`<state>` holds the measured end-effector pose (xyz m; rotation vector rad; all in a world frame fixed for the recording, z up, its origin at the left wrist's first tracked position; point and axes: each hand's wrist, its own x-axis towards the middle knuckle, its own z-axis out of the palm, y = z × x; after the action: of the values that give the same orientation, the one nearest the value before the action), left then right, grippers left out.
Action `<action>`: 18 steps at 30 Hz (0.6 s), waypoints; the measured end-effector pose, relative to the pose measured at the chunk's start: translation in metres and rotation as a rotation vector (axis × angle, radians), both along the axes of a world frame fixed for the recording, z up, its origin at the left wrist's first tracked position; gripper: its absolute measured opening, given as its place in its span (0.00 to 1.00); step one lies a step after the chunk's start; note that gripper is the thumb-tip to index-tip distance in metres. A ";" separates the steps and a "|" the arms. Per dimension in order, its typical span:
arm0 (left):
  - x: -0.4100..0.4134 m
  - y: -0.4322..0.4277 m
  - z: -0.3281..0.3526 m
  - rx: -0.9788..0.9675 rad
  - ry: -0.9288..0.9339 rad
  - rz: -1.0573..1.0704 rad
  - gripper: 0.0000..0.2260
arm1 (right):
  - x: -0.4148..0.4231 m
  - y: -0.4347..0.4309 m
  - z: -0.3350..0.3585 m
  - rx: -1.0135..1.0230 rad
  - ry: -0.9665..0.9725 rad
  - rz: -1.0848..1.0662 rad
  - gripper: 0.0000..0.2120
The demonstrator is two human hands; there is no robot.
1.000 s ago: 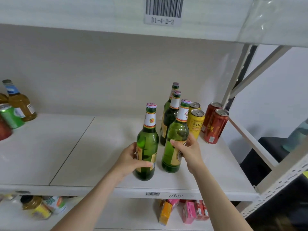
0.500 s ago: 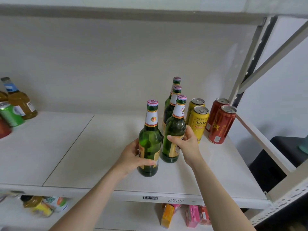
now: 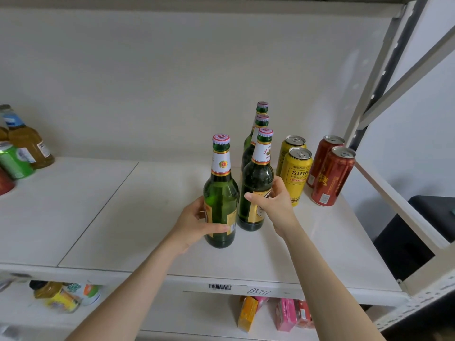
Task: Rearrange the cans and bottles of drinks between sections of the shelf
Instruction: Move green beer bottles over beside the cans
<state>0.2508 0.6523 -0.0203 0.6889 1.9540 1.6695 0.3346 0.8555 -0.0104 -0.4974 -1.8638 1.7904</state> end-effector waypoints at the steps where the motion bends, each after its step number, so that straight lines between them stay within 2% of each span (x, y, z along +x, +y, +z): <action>1: 0.001 0.000 0.000 -0.001 0.005 0.002 0.32 | 0.002 0.001 0.000 -0.007 0.000 -0.003 0.32; 6: 0.012 0.001 0.001 -0.029 0.035 -0.044 0.32 | 0.025 0.010 -0.007 -0.141 0.055 -0.042 0.36; 9: 0.019 0.006 -0.002 -0.049 0.057 -0.090 0.38 | 0.045 0.016 -0.013 -0.184 0.061 -0.093 0.30; 13: 0.028 0.018 -0.007 -0.054 0.059 -0.122 0.42 | 0.068 0.022 -0.023 -0.250 0.083 -0.142 0.31; 16: 0.035 0.027 -0.012 -0.032 0.073 -0.146 0.40 | 0.081 0.023 -0.030 -0.271 0.071 -0.177 0.28; 18: 0.039 0.032 -0.013 -0.016 0.077 -0.136 0.38 | 0.088 0.021 -0.033 -0.287 0.062 -0.193 0.29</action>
<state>0.2903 0.6841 -0.0338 0.8718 1.9238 1.5655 0.4221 0.8769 -0.0439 -0.6919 -1.4697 1.9247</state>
